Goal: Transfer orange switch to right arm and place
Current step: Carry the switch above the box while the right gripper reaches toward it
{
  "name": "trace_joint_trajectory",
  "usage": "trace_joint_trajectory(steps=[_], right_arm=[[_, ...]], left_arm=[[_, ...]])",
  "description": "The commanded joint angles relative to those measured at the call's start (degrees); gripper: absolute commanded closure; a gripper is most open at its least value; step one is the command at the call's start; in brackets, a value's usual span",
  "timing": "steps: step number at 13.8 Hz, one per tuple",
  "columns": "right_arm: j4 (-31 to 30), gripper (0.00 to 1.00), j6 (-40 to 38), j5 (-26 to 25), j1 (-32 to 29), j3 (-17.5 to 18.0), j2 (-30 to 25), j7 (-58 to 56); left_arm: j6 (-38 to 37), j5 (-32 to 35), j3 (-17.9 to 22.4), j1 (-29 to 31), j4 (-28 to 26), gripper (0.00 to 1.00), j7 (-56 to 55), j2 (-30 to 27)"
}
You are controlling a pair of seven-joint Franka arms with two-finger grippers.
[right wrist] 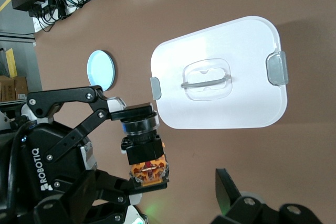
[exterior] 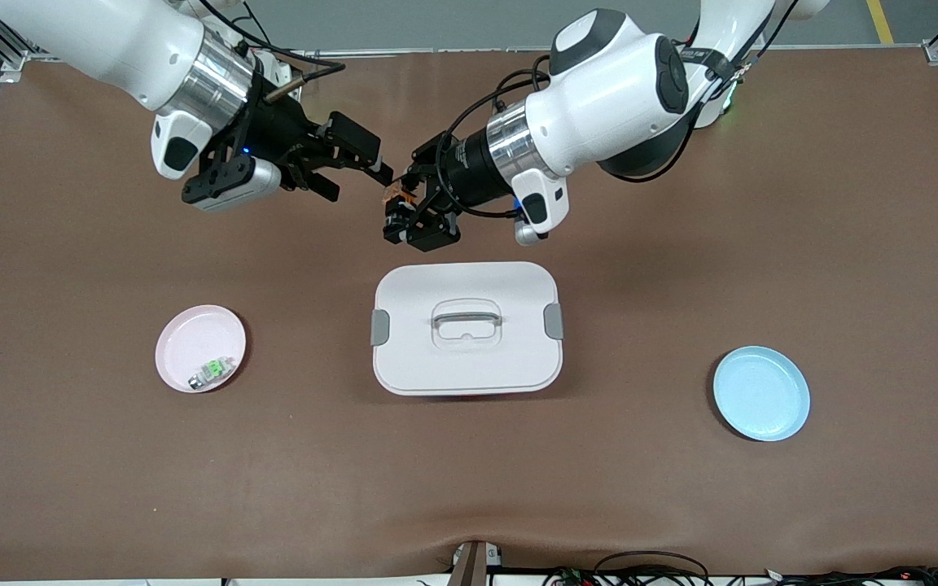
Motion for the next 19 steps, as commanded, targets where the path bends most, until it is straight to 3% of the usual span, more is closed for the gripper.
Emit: trace_joint_trajectory(steps=[1, 8, 19], right_arm=[[-1.7, 0.0, 2.2, -0.8, 1.9, -0.5, -0.7, 0.3], [-6.1, 0.0, 7.9, -0.8, 3.8, -0.5, -0.6, 0.7], [-6.5, 0.0, 9.0, -0.7, 4.9, -0.5, 0.1, 0.9]], left_arm=[[0.6, -0.1, 0.0, -0.2, -0.1, 0.83, -0.8, -0.6], [0.6, -0.2, 0.0, -0.1, -0.1, 0.82, -0.8, -0.6], [0.6, -0.1, 0.0, 0.0, -0.2, 0.82, -0.7, -0.6]])
